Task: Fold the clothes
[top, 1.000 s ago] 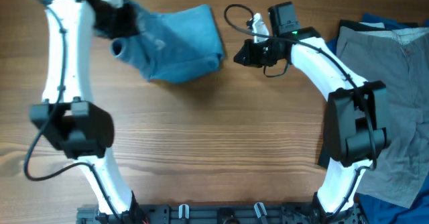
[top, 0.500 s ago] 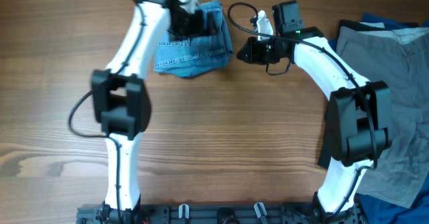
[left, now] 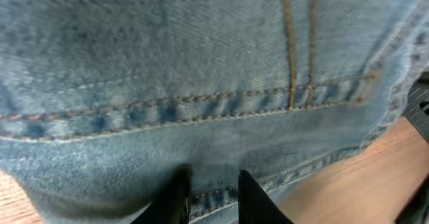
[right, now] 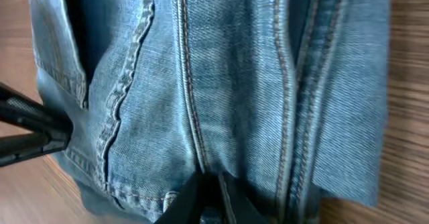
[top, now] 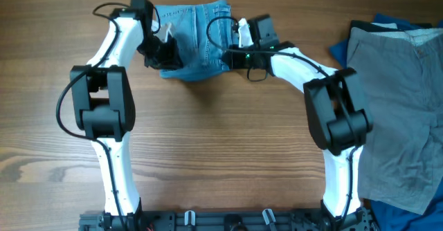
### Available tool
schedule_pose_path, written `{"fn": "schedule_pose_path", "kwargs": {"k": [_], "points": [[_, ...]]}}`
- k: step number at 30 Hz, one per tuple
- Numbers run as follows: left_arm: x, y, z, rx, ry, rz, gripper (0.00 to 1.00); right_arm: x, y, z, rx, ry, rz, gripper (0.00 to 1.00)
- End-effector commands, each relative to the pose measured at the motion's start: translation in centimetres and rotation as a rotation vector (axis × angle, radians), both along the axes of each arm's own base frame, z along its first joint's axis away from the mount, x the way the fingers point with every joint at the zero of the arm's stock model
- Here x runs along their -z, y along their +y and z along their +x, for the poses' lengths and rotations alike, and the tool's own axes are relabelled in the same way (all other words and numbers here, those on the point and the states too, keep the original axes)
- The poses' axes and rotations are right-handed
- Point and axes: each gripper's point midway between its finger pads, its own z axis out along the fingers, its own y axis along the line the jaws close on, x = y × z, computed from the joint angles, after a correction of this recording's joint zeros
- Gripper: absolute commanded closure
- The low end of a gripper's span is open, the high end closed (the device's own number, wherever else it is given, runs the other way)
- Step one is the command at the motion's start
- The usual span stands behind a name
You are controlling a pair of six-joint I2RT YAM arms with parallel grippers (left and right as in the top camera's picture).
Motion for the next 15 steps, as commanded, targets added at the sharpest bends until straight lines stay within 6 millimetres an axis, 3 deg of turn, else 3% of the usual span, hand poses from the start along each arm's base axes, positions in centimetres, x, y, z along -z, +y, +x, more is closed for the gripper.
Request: {"fn": "schedule_pose_path", "kwargs": {"k": [1,3,4,5,7,9,11,13,15], "points": [[3.9,3.0,-3.1,0.003,0.121,0.133,0.76,3.6,-2.7,-1.5,0.021,0.092,-0.131,0.92],[2.1,7.2,-1.9,-0.038,0.082,0.275,0.74,-0.7,-2.9,-1.5,-0.046,0.009,-0.148,0.92],[0.0,9.5,-0.6,-0.082,0.037,0.314,0.73,-5.0,-2.9,-1.2,-0.083,-0.090,-0.144,0.90],[-1.9,10.4,0.2,-0.113,0.004,0.296,0.72,-7.9,-3.0,-1.0,-0.094,-0.161,-0.139,0.88],[-7.2,9.3,1.4,-0.150,-0.058,0.121,0.66,-14.7,-4.7,0.1,-0.011,-0.311,-0.145,0.82],[-12.0,5.8,1.8,-0.131,-0.126,-0.100,0.63,-19.8,-6.7,0.2,0.090,-0.390,-0.133,0.79],[-12.8,3.9,1.9,-0.095,-0.146,-0.128,0.73,-21.6,-7.7,-0.2,0.131,-0.394,-0.111,0.79],[-11.4,0.6,2.8,-0.022,-0.196,-0.134,0.96,-21.0,-8.7,-0.9,0.155,-0.340,-0.120,0.79],[-8.7,-1.3,3.7,-0.020,-0.210,-0.088,0.96,-19.7,-9.2,-1.9,0.152,-0.273,-0.144,0.80]]}}
